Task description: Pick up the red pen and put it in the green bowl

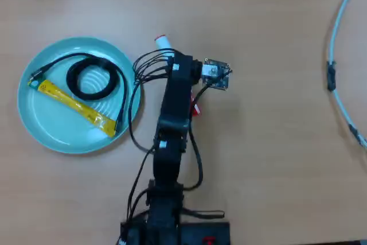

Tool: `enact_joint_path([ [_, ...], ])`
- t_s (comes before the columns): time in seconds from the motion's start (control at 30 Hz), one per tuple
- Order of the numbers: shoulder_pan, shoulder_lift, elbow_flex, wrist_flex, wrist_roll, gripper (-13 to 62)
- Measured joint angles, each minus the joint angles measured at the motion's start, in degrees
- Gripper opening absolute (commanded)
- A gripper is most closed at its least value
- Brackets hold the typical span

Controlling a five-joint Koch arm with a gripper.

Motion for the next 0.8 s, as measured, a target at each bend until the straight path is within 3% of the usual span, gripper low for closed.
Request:
enact_joint_path([
  [0.33, -2.2, 16.6, 0.0, 0.3, -9.0, -6.2],
  [0.8, -10.1, 23.7, 0.0, -4.1, -31.4, -6.2],
])
